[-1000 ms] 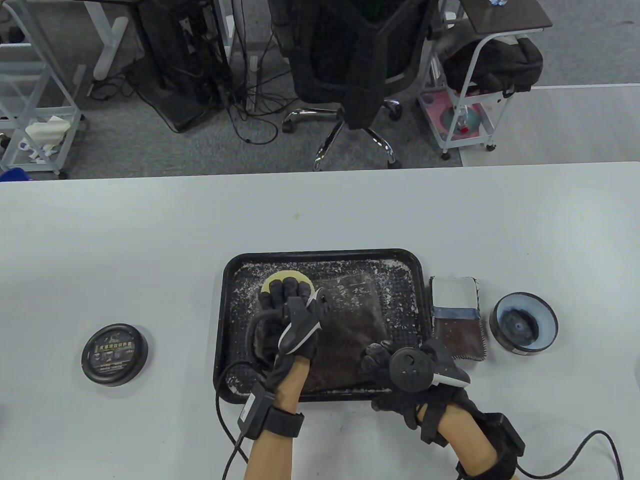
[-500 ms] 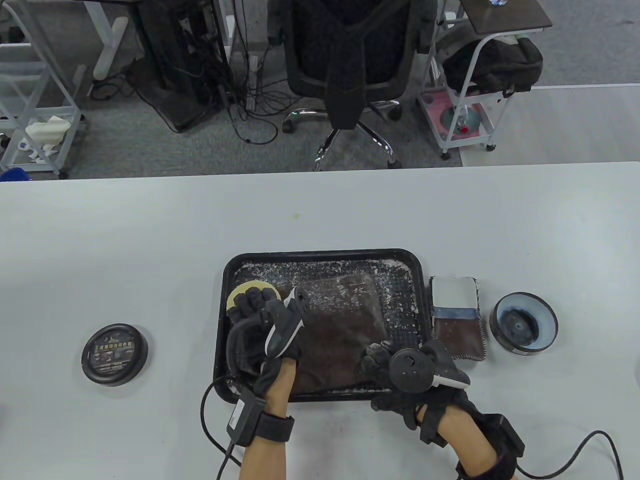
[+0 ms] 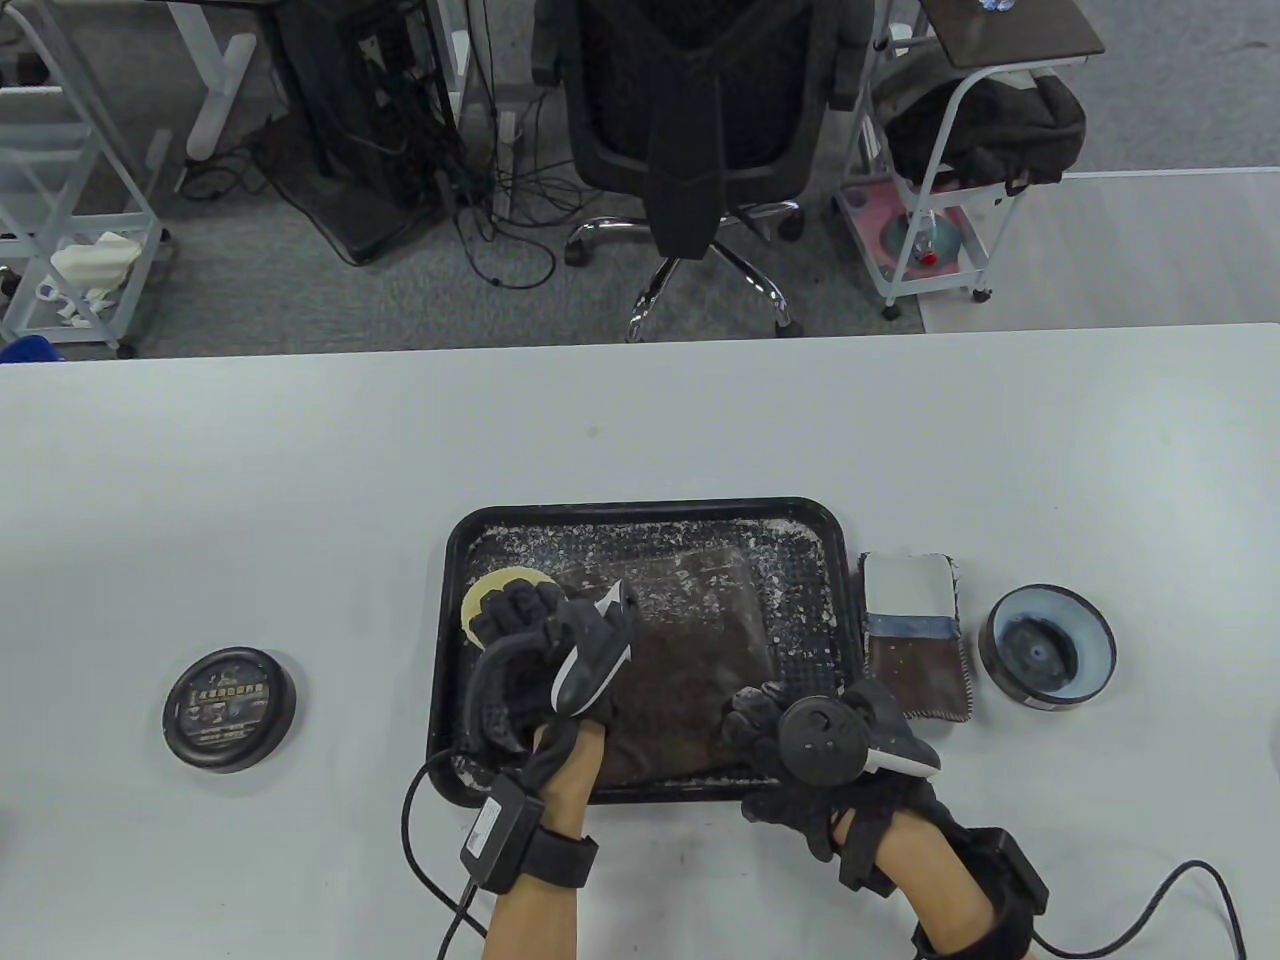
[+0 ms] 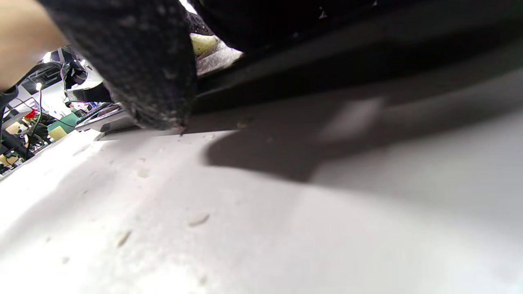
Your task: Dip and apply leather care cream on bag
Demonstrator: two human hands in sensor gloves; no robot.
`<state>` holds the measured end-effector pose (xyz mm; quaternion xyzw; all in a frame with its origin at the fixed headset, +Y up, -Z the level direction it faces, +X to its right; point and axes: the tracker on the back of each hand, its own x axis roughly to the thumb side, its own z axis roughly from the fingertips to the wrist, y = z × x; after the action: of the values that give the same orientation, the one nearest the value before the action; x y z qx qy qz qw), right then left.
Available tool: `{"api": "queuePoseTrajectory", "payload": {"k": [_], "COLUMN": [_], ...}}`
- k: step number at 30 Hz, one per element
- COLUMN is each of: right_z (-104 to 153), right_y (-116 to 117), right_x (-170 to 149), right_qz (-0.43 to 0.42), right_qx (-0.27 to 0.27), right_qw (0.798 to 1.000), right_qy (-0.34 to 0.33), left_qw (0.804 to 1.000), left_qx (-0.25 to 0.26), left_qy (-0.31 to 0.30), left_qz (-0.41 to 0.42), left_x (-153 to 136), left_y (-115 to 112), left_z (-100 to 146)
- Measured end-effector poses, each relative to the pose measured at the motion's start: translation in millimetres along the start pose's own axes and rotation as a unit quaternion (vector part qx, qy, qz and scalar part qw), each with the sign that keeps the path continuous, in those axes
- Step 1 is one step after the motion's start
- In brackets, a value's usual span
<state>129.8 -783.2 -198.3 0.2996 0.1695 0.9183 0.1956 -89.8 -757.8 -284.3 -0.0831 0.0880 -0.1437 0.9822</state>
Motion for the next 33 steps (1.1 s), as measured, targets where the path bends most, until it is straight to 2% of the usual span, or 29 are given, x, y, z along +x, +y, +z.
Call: {"api": "queuePoseTrajectory", "payload": {"k": [8,11,17,19,27,33], "right_z": [0.4,0.5,0.8,0.9,0.9,1.3], "right_y": [-0.1,-0.2,-0.4,-0.3,-0.1,0.2], "right_x": [-0.6,-0.7,-0.5,-0.5,-0.3,-0.3], "right_qz": [-0.005,-0.006,-0.007,-0.007,-0.009,-0.010], "right_qx": [0.000,0.000,0.001,0.001,0.001,-0.001], "right_qw": [1.000,1.000,1.000,1.000,1.000,1.000], "right_qy": [-0.001,-0.002,-0.001,-0.001,-0.001,0.000], "left_qw": [0.997,0.992,0.969,0.967,0.950,0.932], "left_qx": [0.015,0.021,0.023,0.023,0.055,0.056], "left_qy": [-0.073,-0.124,-0.218,-0.220,-0.282,-0.338], "left_qz": [0.007,0.019,0.110,0.124,0.125,0.122], "left_x": [25.7,41.1,72.7,78.3,95.6,101.9], "left_y": [6.3,9.3,16.0,18.0,21.2,19.8], "left_z": [10.1,15.5,24.0,25.3,32.7,33.3]}}
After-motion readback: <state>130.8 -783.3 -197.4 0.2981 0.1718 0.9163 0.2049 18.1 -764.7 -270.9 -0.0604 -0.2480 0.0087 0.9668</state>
